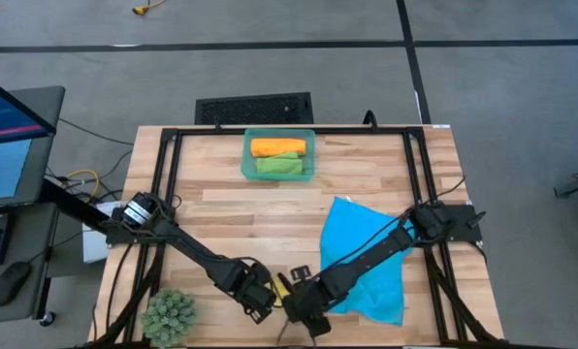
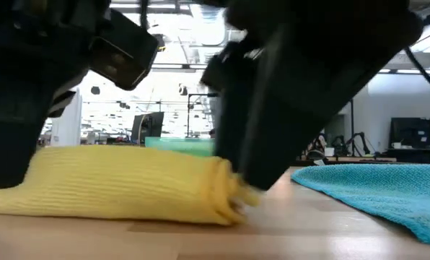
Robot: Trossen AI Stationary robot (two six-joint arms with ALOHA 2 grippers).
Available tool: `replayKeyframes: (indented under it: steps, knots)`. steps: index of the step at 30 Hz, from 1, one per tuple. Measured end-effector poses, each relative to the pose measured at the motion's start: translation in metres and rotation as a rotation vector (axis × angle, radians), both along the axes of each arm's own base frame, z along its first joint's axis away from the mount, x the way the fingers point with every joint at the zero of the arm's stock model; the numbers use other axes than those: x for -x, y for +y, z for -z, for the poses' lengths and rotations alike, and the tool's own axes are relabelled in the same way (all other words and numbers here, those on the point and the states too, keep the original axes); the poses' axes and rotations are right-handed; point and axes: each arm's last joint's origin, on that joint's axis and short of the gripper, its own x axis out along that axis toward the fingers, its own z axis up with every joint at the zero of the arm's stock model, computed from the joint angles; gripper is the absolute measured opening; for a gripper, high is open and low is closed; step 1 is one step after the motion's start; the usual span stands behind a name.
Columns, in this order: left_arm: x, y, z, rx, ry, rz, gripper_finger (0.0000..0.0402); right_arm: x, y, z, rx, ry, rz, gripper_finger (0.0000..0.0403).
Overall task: Roll microfiber towels into tight, uniform cylinder then place into a basket
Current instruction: Fold the yellow towel
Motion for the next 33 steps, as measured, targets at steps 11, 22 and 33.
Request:
replayKeyframes:
  steps: [11, 22, 33]
  knots:
    - [0.002, 0.003, 0.000, 0.004, 0.045, -0.050, 0.0010, 0.020, 0.030, -0.033, 0.229, -0.267, -0.266, 0.0192]
    - [-0.001, 0.005, 0.000, 0.018, 0.042, -0.069, 0.0010, 0.012, 0.020, -0.004, 0.327, -0.427, -0.373, 0.0163]
    - [-0.001, 0.005, 0.000, 0.016, 0.037, -0.058, 0.0010, 0.004, 0.002, 0.009, 0.259, -0.445, -0.298, 0.0157]
